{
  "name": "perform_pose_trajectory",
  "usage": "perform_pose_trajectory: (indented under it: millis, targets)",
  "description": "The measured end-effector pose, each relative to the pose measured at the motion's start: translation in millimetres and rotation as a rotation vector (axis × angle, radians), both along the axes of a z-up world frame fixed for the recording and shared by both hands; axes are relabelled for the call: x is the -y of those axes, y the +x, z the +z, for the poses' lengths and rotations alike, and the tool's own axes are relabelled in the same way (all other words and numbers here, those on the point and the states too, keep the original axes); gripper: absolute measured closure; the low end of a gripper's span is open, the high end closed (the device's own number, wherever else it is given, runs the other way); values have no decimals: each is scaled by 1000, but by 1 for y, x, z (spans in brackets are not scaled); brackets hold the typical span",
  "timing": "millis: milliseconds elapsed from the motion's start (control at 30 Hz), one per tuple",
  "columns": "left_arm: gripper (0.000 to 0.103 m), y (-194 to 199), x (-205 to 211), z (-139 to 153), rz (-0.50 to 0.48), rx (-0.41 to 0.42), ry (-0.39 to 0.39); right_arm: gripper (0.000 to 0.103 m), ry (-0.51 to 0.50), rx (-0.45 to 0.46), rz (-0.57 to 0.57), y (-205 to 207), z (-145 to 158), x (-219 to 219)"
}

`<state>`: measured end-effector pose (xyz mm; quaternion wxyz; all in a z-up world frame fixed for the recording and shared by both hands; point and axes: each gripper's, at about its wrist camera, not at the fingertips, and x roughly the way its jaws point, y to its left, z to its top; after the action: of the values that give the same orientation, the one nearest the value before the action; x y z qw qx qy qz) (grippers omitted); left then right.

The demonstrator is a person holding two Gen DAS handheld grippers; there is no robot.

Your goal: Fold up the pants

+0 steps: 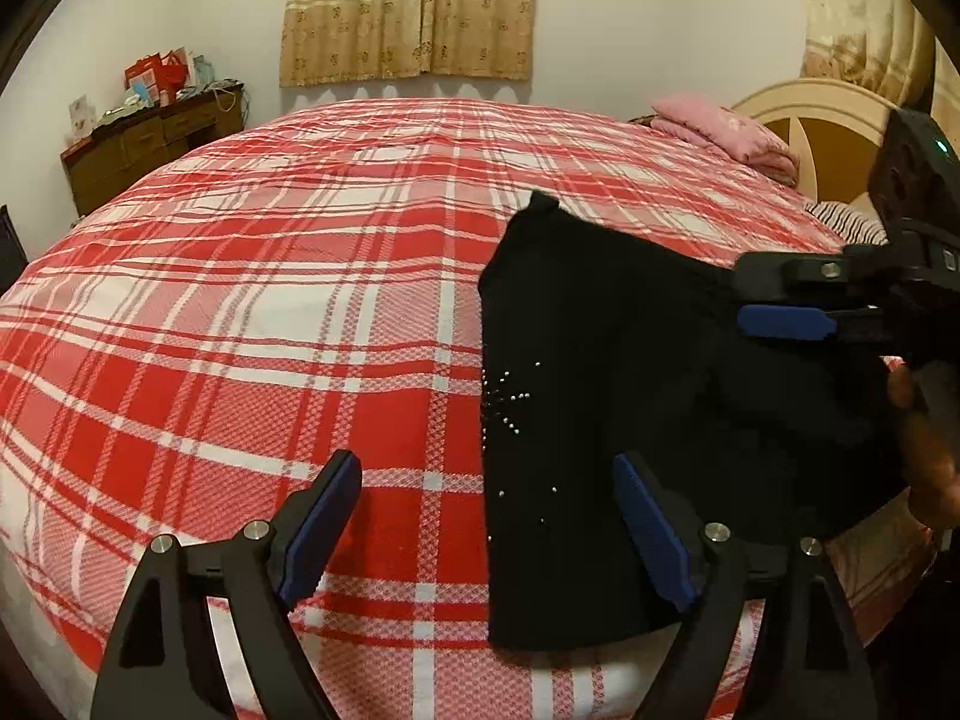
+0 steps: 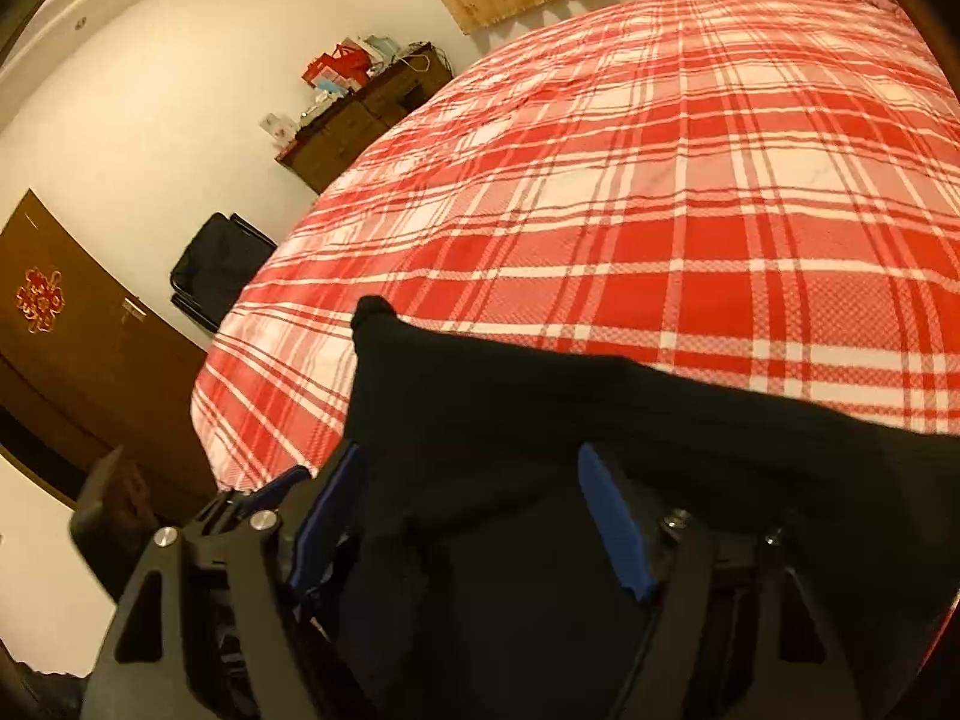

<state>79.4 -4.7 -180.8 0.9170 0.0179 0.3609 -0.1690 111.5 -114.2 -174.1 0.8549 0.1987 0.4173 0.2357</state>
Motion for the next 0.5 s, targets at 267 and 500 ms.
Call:
perform_pose_trajectory:
  millis: [267, 500]
  targets:
    - [17, -14, 31, 14, -85, 71, 40, 25, 34, 75, -149, -24, 22, 62]
    - [17, -9, 36, 1, -98, 7, 50, 25, 162, 30, -229, -33, 8, 108]
